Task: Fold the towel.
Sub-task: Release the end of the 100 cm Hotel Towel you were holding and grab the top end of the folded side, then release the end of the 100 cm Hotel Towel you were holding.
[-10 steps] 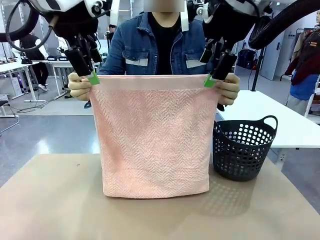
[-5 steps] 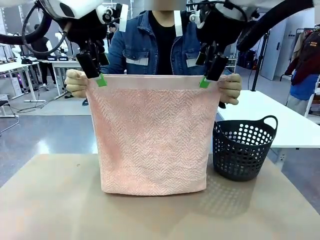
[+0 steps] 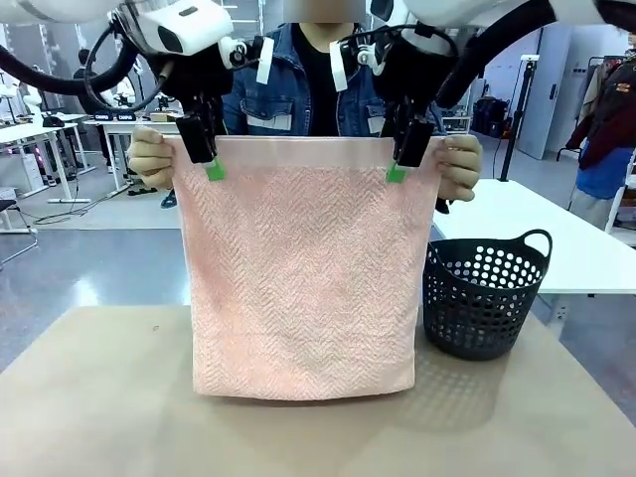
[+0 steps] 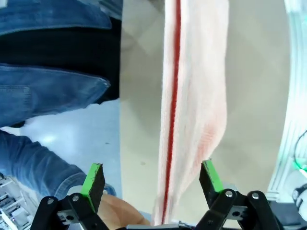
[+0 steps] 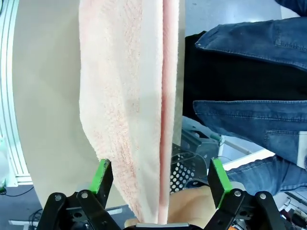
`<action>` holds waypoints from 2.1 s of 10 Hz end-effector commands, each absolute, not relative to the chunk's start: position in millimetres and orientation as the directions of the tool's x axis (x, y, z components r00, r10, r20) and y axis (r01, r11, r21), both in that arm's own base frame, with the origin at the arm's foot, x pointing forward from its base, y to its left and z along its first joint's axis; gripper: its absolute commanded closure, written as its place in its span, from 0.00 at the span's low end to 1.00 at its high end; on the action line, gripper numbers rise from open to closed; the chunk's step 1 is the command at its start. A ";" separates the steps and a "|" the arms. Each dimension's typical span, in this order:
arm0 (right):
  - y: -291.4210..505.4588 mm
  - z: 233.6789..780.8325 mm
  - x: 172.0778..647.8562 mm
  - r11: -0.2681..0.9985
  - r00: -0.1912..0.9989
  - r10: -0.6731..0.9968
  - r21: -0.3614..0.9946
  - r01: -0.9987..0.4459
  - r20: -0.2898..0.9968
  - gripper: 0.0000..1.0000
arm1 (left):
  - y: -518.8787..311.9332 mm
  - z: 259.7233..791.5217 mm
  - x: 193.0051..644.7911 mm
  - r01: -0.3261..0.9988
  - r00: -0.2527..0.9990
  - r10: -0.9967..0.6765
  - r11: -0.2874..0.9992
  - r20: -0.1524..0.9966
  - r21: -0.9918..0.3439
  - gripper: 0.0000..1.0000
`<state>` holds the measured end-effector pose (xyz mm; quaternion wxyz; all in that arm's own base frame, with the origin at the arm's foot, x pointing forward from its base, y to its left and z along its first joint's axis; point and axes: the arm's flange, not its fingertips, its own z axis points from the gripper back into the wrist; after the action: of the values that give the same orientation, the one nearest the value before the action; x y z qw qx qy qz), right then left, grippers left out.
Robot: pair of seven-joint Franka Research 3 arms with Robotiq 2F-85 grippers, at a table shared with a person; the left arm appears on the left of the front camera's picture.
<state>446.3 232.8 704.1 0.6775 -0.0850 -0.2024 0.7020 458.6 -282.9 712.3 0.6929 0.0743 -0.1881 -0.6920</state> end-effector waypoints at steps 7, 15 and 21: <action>244.4 692.9 462.0 0.031 0.001 0.996 -0.330 -0.944 0.091 1.00 | -275.1 703.9 463.8 0.956 0.030 -0.992 0.064 0.123 0.285 0.85; 226.3 675.5 465.5 0.100 0.051 0.984 -0.298 -0.949 0.169 1.00 | -260.0 686.1 463.4 0.958 0.044 -0.985 0.089 0.166 0.273 1.00; 240.9 692.3 461.8 0.023 -0.014 0.994 -0.330 -0.944 0.109 1.00 | -275.9 700.1 465.2 0.955 0.010 -0.992 0.048 0.129 0.292 1.00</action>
<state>462.4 241.9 690.4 0.7004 -0.0726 -0.1597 0.6919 466.3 -276.5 696.3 0.7091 0.0542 -0.1496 -0.6869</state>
